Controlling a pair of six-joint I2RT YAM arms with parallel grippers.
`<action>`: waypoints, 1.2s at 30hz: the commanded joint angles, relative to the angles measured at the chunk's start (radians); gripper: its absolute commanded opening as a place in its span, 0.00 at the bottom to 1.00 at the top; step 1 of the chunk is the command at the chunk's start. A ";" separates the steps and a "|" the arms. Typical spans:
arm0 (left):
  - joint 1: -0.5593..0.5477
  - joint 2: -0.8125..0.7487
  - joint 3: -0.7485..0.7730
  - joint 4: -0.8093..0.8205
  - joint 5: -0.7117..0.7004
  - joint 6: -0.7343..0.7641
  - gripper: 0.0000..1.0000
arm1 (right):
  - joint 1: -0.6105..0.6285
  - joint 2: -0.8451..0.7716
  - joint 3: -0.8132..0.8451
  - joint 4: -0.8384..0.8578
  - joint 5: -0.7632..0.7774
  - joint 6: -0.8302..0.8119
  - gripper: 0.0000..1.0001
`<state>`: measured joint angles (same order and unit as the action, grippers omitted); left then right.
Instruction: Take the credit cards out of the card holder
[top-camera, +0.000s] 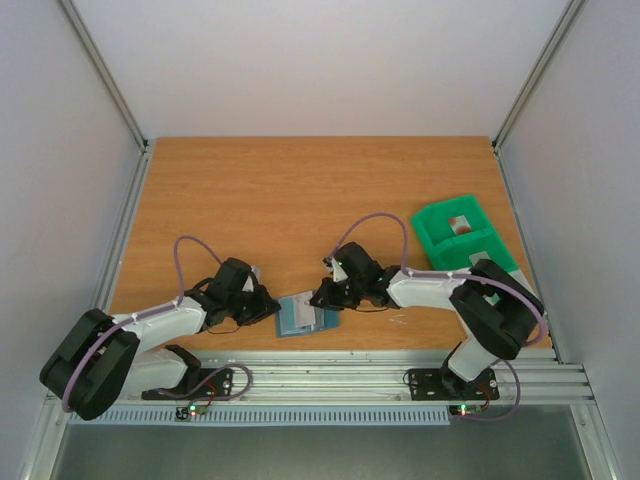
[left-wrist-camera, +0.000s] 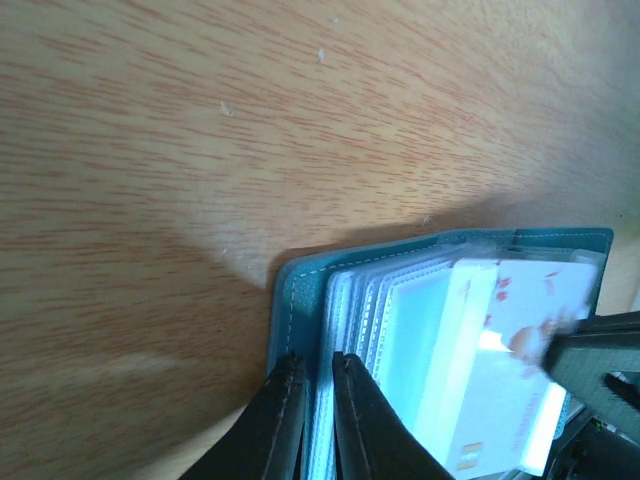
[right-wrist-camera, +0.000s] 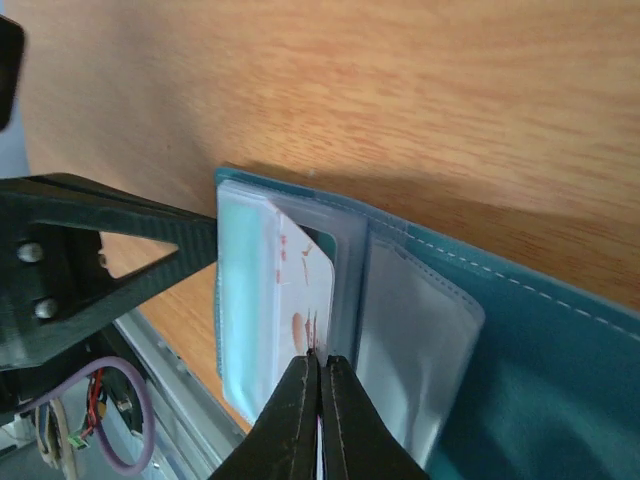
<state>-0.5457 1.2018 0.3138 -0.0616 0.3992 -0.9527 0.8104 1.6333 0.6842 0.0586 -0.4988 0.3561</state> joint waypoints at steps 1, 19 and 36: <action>-0.003 -0.001 -0.021 -0.040 -0.054 0.013 0.11 | -0.015 -0.095 -0.023 -0.093 0.080 -0.031 0.01; -0.003 -0.296 0.075 -0.191 0.014 -0.060 0.44 | -0.016 -0.398 -0.007 -0.241 0.052 -0.014 0.01; -0.005 -0.530 -0.004 0.286 0.199 -0.287 0.56 | -0.016 -0.559 -0.008 -0.038 -0.033 0.162 0.01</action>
<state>-0.5457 0.6750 0.3195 0.0212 0.5362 -1.1809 0.7994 1.0813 0.6640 -0.0700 -0.4946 0.4568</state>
